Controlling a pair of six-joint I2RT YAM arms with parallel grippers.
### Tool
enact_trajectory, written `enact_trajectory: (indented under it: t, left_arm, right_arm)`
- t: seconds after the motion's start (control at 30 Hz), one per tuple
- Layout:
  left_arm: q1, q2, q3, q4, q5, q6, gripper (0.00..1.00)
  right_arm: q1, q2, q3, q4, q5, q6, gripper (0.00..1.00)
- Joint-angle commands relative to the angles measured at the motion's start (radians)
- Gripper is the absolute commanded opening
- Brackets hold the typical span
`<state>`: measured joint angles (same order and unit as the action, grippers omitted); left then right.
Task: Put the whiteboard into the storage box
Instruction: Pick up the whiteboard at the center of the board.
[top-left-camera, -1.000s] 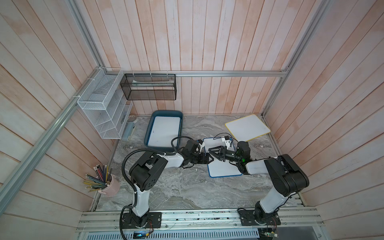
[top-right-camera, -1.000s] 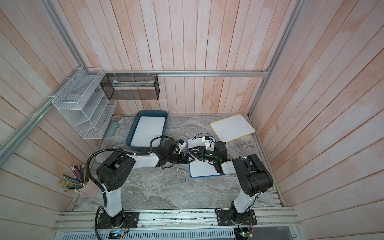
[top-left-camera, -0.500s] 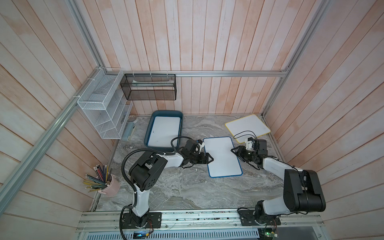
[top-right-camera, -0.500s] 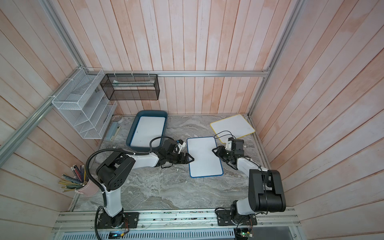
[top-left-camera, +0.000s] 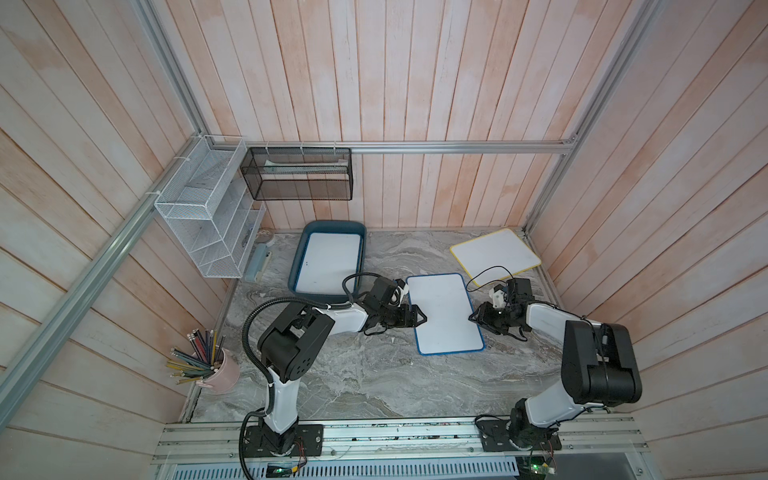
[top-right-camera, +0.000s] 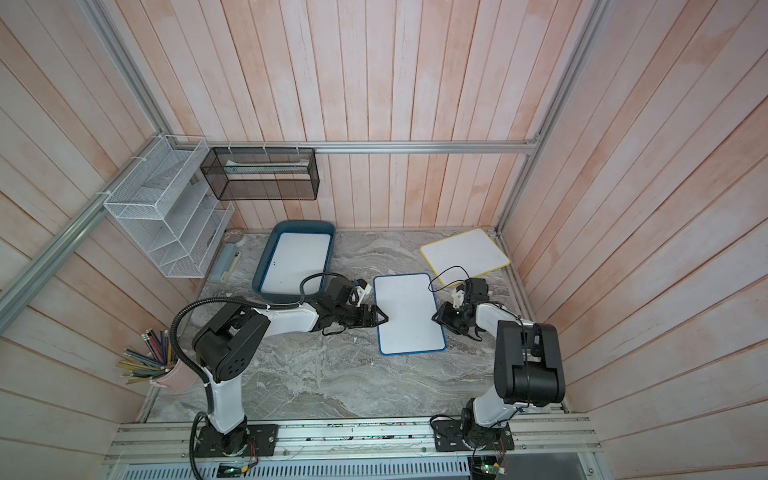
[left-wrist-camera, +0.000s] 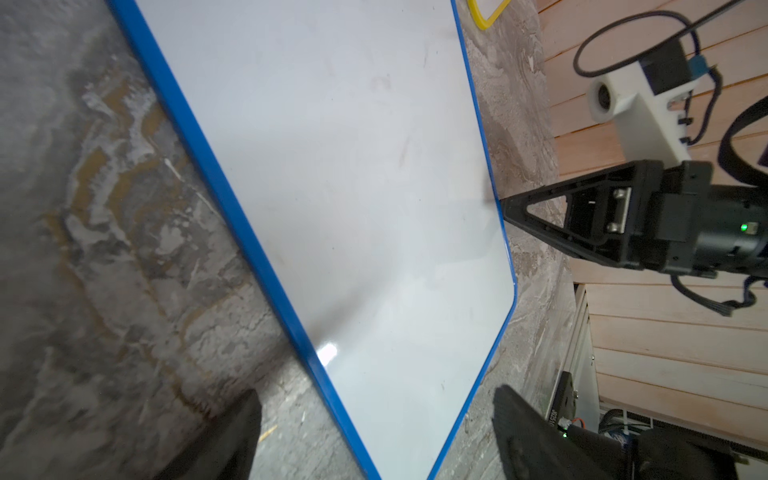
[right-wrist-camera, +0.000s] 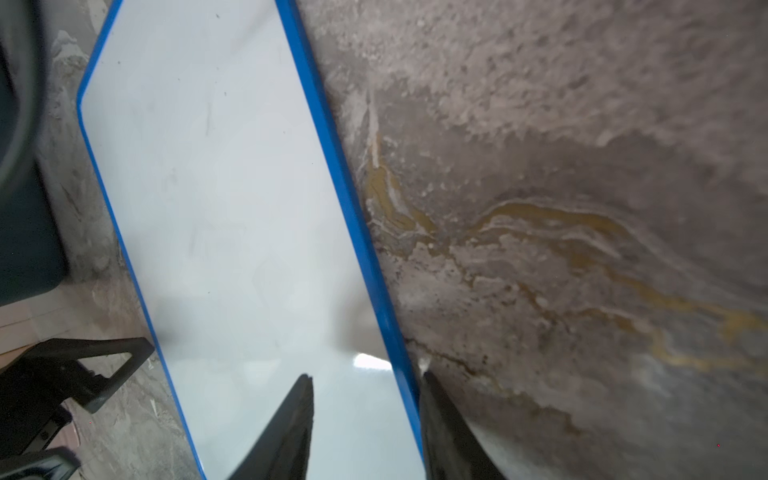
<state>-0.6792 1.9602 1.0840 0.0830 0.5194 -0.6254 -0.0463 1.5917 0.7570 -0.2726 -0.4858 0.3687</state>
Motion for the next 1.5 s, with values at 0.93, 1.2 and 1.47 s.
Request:
enact_trajectory:
  t: [0.93, 1.2, 1.47]
  left_arm:
    - [0.025, -0.022, 0.061, -0.118, 0.096, -0.089, 0.89]
    - [0.024, 0.019, 0.056, -0.082, 0.117, -0.103, 0.89]
    - [0.024, 0.034, 0.063, -0.071, 0.122, -0.108, 0.89]
  right_arm:
    - [0.024, -0.044, -0.232, 0.701, -0.636, 0.437, 0.44]
    - [0.026, -0.022, -0.281, 0.92, -0.689, 0.565, 0.44]
    - [0.063, 0.055, -0.325, 1.172, -0.695, 0.71, 0.44]
